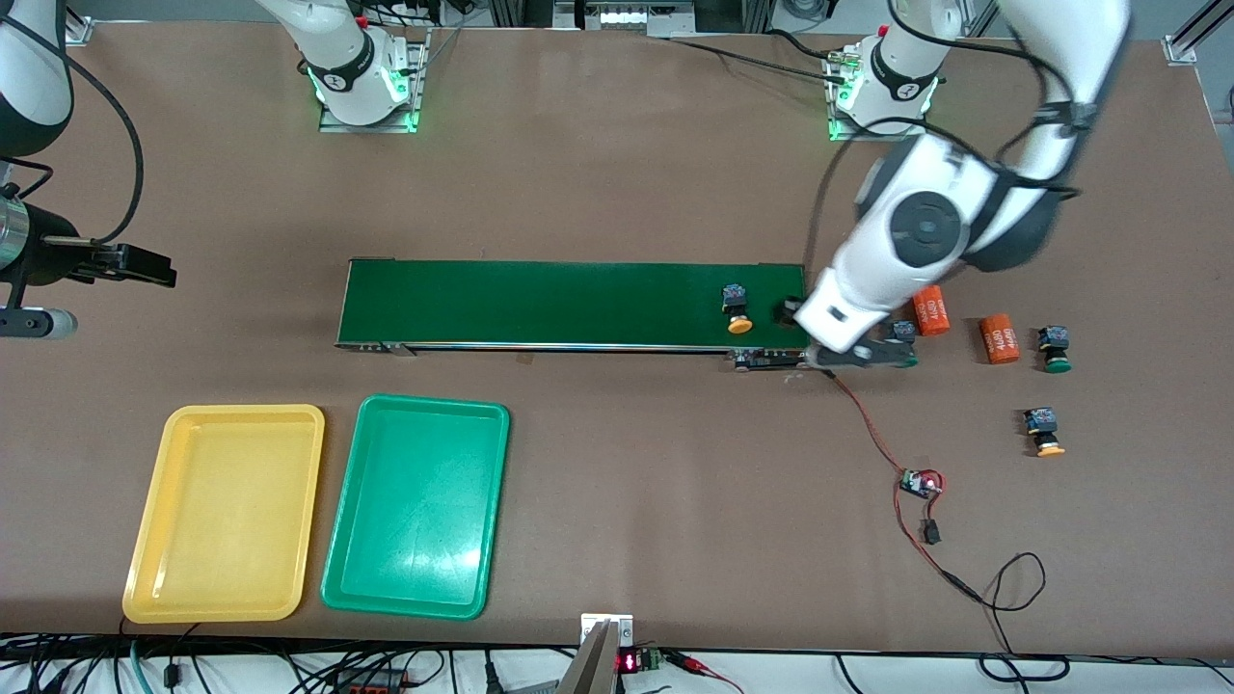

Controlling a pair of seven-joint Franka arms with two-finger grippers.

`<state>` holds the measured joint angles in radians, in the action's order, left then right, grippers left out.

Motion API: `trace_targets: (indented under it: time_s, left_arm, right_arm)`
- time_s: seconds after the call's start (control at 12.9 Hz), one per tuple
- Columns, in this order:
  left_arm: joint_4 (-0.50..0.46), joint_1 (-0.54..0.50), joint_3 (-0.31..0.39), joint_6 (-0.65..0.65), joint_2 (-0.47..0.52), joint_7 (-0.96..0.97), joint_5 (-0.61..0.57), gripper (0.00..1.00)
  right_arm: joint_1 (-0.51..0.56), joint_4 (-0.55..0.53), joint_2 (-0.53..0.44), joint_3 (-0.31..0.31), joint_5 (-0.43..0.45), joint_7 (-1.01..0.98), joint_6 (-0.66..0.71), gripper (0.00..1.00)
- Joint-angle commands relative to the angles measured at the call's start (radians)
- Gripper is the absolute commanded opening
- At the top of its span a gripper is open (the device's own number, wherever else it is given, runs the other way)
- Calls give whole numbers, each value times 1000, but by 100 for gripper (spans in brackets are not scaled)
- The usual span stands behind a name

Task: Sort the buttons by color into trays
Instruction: 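Place the yellow-capped button on the green belt with the left gripper, then grasp the orange cylinder with the left gripper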

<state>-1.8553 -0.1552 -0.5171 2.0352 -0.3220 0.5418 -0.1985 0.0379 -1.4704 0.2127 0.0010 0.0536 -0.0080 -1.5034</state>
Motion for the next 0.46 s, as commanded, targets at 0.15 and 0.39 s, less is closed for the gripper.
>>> trace_targets:
  time_s: [0.15, 0.39]
  left_arm:
    - [15, -263, -6, -7, -86, -168, -193, 100]
    - [-8, -417, -6, -6, -134, -286, -193, 100]
  right_arm:
    - [7, -24, -19, 7, 2, -12, 2, 100]
    - [7, -28, -21, 7, 0, -12, 0, 100]
